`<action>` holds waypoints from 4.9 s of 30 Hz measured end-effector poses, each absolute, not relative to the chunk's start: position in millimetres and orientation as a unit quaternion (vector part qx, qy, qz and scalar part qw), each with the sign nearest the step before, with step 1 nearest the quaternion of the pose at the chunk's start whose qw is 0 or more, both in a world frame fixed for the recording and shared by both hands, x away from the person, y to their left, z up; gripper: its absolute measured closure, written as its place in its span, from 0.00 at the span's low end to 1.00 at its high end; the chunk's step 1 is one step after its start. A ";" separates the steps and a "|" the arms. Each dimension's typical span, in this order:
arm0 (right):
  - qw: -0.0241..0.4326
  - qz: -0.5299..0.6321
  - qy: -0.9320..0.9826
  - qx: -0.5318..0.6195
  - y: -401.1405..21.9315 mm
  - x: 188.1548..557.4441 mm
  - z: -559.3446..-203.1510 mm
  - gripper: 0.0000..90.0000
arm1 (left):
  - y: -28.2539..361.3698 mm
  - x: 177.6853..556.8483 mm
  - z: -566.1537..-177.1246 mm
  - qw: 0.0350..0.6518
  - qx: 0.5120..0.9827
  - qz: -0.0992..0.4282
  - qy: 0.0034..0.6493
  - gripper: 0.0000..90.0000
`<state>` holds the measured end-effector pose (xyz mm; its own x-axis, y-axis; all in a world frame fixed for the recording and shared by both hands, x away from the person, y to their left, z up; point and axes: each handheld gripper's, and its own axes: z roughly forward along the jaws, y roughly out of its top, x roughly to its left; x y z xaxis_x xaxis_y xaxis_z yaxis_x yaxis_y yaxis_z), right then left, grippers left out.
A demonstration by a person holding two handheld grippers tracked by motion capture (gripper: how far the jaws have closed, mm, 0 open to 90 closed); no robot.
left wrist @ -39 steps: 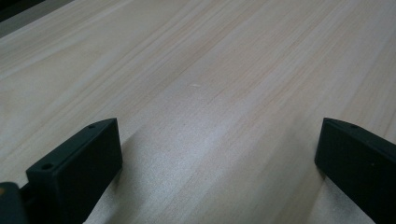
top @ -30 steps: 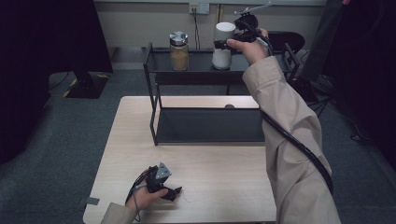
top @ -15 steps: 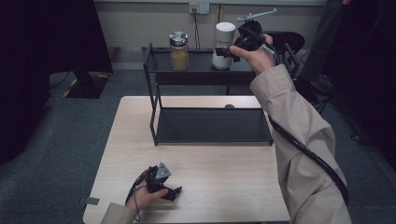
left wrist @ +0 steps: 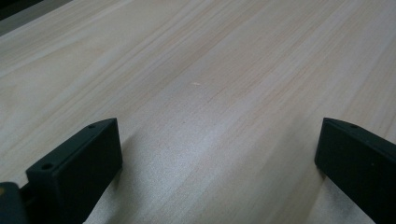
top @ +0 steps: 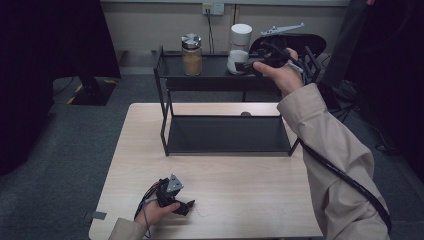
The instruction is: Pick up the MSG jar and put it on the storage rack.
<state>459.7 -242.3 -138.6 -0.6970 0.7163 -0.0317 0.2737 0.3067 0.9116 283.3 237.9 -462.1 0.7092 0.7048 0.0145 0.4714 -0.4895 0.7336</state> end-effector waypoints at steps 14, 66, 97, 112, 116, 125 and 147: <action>0.203 0.510 0.785 0.287 -259.4 435.3 -167.2 0.00 | 237.4 284.2 -462.0 0.367 0.848 0.158 0.347 0.00; 0.148 0.557 0.771 0.271 -336.8 353.6 -318.0 0.00 | 236.3 285.7 -461.6 0.366 0.850 0.159 0.344 0.00; 0.132 0.545 0.768 0.309 -368.5 324.1 -395.0 0.00 | 235.5 285.8 -461.8 0.367 0.849 0.159 0.346 0.00; 0.125 0.526 0.775 0.329 -379.5 313.4 -424.6 0.00 | 235.0 286.0 -462.2 0.368 0.848 0.159 0.347 0.00; 0.124 0.521 0.777 0.332 -382.7 310.3 -428.8 0.00 | 234.8 286.0 -462.1 0.367 0.848 0.159 0.348 0.00; 0.123 0.504 0.786 0.335 -383.8 306.1 -436.6 0.00 | 234.7 286.4 -461.9 0.367 0.849 0.159 0.346 0.00; 0.121 0.432 0.828 0.337 -377.6 308.4 -446.8 0.00 | 234.4 286.9 -461.7 0.366 0.849 0.159 0.346 0.00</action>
